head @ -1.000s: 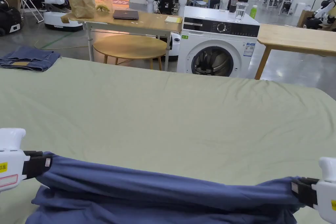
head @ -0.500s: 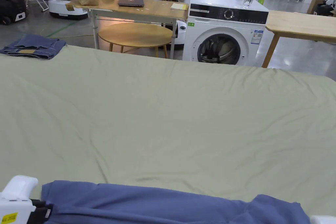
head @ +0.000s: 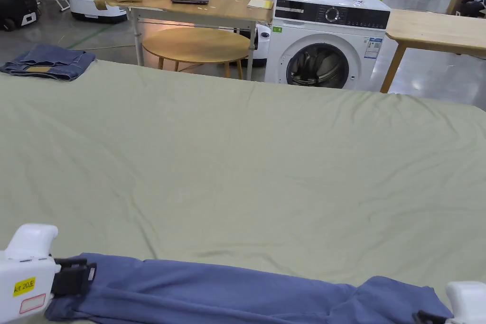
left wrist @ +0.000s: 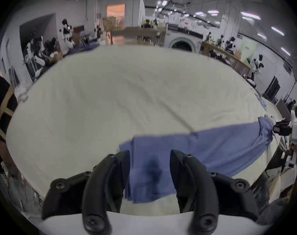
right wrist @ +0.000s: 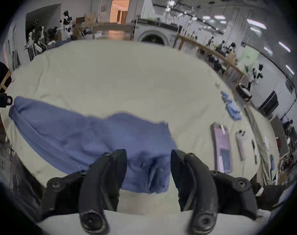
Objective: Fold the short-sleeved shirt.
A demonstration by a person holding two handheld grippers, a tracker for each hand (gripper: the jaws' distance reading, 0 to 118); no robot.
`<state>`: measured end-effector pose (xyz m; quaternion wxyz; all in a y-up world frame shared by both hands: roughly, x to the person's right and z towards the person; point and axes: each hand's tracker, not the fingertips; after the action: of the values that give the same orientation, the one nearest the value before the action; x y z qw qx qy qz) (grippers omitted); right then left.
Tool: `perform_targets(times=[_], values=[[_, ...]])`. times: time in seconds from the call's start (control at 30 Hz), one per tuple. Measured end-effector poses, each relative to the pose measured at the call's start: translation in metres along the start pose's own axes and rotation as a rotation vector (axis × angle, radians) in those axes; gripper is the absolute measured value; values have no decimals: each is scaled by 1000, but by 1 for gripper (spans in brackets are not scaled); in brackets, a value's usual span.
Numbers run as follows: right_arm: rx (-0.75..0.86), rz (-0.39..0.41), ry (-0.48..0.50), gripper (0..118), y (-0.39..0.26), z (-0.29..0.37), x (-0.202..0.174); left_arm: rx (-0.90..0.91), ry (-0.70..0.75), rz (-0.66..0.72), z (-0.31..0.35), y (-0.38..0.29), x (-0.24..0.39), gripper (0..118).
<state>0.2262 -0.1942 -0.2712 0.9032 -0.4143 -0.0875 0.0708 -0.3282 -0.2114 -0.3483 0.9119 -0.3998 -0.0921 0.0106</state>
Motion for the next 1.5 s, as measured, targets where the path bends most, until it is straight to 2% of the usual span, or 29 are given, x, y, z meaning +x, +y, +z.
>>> perform_targets(times=[0.17,0.33,0.47,0.5,0.53,0.57,0.6,0.63,0.7,0.87,1.03,1.1,1.27,1.3,1.37,1.47,1.5], values=[[192,-76,-19,56,27,17,-17,209,1,-16,11,25,29,47],[477,-173,-11,56,51,23,-52,451,83,-69,14,41,62,47],[648,-206,-38,53,66,30,-82,582,127,-79,20,50,84,47],[686,-210,-30,46,69,32,-89,619,130,-79,22,52,89,43],[720,-210,-32,25,72,33,-94,647,139,-74,23,53,93,29],[742,-216,-26,9,76,34,-99,677,149,-79,25,55,96,13],[770,-223,-25,5,79,35,-105,692,180,-73,26,57,99,2],[780,-220,-15,1,81,36,-108,708,205,-64,28,58,101,0],[807,-217,9,0,86,38,-111,713,168,-57,30,62,99,0],[824,-196,19,0,95,38,-118,662,157,-63,35,69,86,0],[797,-185,61,0,97,33,-120,424,80,-47,27,66,40,0],[774,-178,81,0,97,29,-121,274,15,10,18,59,12,0],[733,-171,117,0,95,20,-122,59,-187,171,4,40,-49,0],[723,-168,112,0,94,18,-123,21,-216,202,0,36,-60,2],[713,-162,109,0,93,15,-124,-61,-270,249,-7,30,-79,32],[684,-157,121,0,93,9,-123,-151,-402,340,-17,20,-101,50],[679,-157,124,0,93,7,-123,-163,-428,377,-22,16,-107,67]])
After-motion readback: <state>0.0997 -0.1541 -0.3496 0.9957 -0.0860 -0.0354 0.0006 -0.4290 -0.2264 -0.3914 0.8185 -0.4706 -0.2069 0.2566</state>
